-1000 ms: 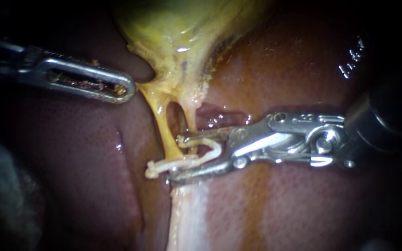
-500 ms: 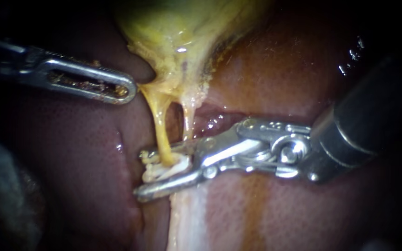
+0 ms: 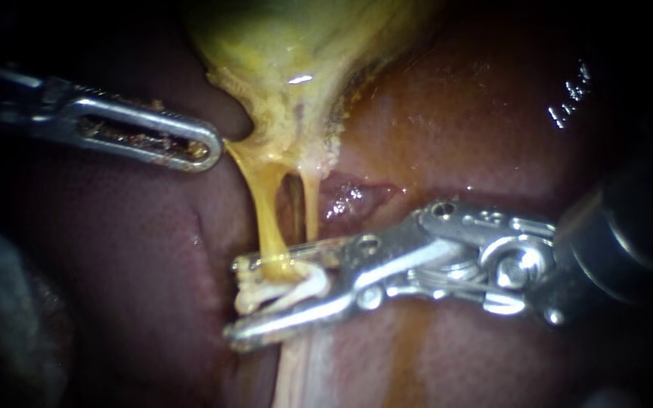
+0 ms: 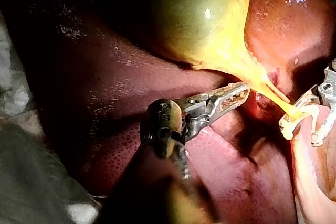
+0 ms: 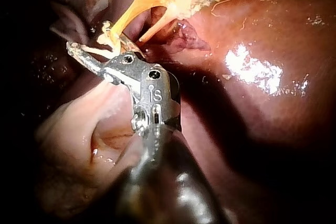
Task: Clipping second clip left tube
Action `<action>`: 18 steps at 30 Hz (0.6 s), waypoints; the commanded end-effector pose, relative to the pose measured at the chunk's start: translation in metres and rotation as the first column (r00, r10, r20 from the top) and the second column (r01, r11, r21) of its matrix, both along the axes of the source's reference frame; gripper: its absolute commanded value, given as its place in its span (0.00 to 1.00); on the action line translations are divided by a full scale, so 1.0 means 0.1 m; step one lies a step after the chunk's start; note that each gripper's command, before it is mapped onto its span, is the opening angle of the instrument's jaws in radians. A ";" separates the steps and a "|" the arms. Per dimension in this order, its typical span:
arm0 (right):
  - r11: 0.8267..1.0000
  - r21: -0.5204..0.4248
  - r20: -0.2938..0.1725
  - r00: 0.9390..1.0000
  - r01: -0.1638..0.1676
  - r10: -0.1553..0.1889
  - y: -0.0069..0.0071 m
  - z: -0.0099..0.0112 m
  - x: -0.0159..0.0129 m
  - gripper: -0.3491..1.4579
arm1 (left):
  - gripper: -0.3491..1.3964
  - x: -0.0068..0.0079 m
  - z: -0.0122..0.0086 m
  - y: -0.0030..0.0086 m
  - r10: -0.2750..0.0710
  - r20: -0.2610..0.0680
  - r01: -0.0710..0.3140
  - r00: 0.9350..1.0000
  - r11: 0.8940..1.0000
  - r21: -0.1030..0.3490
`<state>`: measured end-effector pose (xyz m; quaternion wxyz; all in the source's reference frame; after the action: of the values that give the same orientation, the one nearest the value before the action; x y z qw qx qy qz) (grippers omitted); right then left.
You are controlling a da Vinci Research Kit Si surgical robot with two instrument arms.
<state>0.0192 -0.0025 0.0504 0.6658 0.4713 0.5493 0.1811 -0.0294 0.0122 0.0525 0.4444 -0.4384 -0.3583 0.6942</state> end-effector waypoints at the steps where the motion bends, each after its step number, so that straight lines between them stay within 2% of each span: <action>1: 1.000 0.001 -0.007 1.000 0.010 -0.010 0.000 -0.002 0.001 0.43 | 0.00 0.000 0.000 0.000 0.000 0.000 0.000 1.000 1.000 0.000; 4: 0.999 0.004 -0.022 0.999 0.033 -0.033 0.001 -0.002 0.001 0.42 | 0.00 0.000 0.000 0.000 0.001 0.001 -0.001 1.000 1.000 0.000; 6: 1.000 0.002 -0.022 0.999 0.030 -0.030 0.003 0.000 0.001 0.41 | 0.00 0.000 0.001 0.000 0.001 0.001 -0.001 1.000 1.000 0.000; 8: 1.000 -0.001 -0.014 1.000 0.012 -0.012 0.005 0.003 0.000 0.39 | 0.00 0.000 0.001 0.000 0.001 0.001 -0.001 1.000 1.000 0.000; 9: 1.000 0.002 -0.003 1.000 -0.006 0.006 0.006 0.005 0.000 0.37 | 0.00 0.000 0.001 0.000 0.001 0.001 -0.001 1.000 1.000 0.000; 11: 1.000 0.011 0.008 1.000 -0.018 0.018 0.009 0.007 -0.002 0.32 | 0.00 0.000 0.001 0.001 0.001 0.001 -0.001 1.000 1.000 0.000; 15: 0.999 0.050 0.027 0.999 -0.021 0.020 0.014 0.011 -0.006 0.17 | 0.00 0.000 0.001 0.001 0.001 0.001 -0.001 1.000 1.000 0.000; 18: 0.996 0.082 0.042 0.999 -0.021 0.018 0.015 0.013 -0.009 0.11 | 0.00 0.000 0.001 0.001 0.001 0.001 -0.001 1.000 1.000 0.000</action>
<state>0.0182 -0.0010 0.0518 0.6536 0.4929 0.5282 0.2255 -0.0294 0.0123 0.0526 0.4441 -0.4386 -0.3585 0.6942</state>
